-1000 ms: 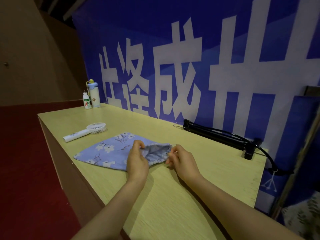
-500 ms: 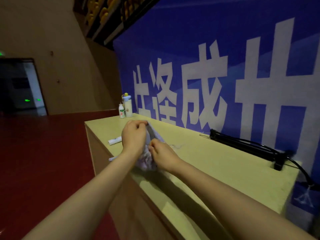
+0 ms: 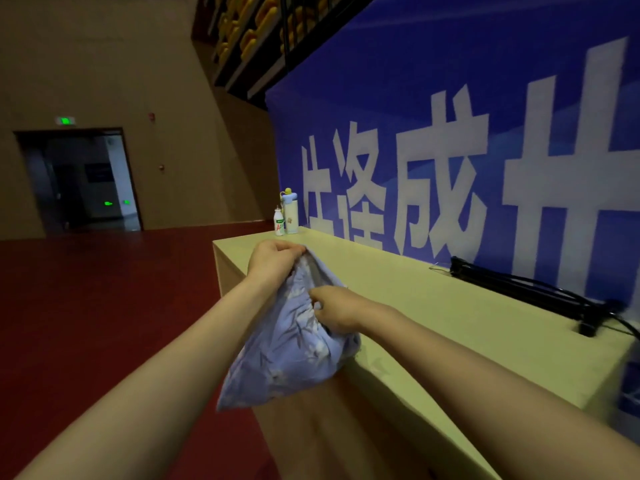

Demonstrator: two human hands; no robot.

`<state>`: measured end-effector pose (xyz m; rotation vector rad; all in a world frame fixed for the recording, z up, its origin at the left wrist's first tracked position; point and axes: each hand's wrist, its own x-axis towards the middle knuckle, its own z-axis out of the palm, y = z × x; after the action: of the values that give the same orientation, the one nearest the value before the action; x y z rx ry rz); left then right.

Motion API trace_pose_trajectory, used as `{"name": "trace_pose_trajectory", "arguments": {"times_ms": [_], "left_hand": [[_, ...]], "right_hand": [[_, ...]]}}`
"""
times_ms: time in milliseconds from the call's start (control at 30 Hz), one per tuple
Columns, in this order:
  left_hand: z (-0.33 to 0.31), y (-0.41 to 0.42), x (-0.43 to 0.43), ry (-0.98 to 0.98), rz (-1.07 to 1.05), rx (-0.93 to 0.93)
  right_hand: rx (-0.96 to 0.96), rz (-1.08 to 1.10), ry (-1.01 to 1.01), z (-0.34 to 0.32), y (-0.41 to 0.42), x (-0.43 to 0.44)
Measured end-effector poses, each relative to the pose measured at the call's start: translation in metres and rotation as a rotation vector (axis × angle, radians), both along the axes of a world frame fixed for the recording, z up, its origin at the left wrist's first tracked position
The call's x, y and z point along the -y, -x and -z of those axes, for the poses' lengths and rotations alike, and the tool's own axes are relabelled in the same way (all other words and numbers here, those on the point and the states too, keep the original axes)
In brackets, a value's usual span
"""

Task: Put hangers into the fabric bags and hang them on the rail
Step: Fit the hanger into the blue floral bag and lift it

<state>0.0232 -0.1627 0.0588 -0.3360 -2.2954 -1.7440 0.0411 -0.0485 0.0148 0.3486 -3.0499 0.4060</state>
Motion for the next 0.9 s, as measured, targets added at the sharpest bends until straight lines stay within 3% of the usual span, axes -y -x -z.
{"name": "trace_pose_trajectory", "arguments": {"times_ms": [300, 400, 467, 533, 600, 667, 900], "left_hand": [[-0.015, -0.007, -0.075, -0.166, 0.135, -0.002], [-0.031, -0.001, -0.093, -0.183, 0.133, -0.042], [-0.040, 0.003, -0.111, -0.217, 0.147, -0.046], [-0.045, 0.009, -0.130, -0.219, 0.153, -0.070], [-0.045, 0.014, -0.148, -0.196, 0.173, -0.099], [-0.039, 0.022, -0.169, -0.180, 0.201, -0.098], [-0.002, 0.047, -0.229, -0.218, 0.274, 0.020]], "right_hand": [[-0.037, 0.069, -0.054, -0.024, -0.012, -0.026], [-0.247, 0.137, 0.070, -0.034, -0.021, -0.054], [-0.510, 0.215, 0.208, -0.034, -0.025, -0.080], [-0.820, 0.339, 0.468, -0.034, -0.027, -0.105], [-0.999, 0.507, 0.717, -0.031, -0.025, -0.136], [-1.002, 0.668, 0.801, -0.019, -0.017, -0.173], [-0.736, 0.903, 0.666, 0.048, 0.001, -0.265]]}}
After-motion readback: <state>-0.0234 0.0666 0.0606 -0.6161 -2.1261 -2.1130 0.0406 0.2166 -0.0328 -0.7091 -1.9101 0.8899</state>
